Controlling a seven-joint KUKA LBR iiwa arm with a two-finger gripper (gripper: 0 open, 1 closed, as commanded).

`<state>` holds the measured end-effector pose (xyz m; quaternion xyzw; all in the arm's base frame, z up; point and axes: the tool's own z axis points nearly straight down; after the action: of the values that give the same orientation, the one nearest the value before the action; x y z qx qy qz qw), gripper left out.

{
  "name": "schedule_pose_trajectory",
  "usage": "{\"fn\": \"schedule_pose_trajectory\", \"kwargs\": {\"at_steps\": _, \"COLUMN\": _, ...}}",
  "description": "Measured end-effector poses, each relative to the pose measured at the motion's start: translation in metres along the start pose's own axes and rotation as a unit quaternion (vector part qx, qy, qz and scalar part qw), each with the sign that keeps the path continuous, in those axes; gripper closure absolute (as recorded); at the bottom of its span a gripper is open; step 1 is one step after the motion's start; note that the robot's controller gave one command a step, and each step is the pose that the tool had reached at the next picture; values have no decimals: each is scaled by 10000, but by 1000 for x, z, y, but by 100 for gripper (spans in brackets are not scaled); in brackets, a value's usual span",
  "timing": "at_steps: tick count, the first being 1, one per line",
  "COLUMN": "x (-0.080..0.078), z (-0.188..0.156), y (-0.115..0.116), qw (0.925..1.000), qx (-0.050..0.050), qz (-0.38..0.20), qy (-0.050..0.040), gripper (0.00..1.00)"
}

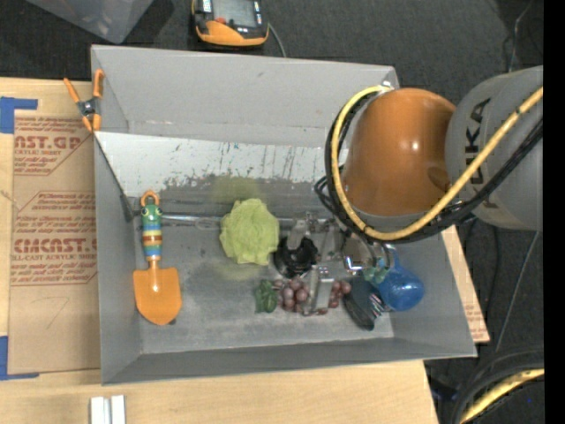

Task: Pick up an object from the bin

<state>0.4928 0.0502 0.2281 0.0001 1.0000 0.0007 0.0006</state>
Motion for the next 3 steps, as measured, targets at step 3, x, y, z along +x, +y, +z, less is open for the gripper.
{"fn": "schedule_pose_trajectory", "kwargs": {"at_steps": 3, "x": -2, "z": 40, "y": -21, "qw": 9959, "qx": -4, "qz": -900, "qy": -7, "gripper": 0}}
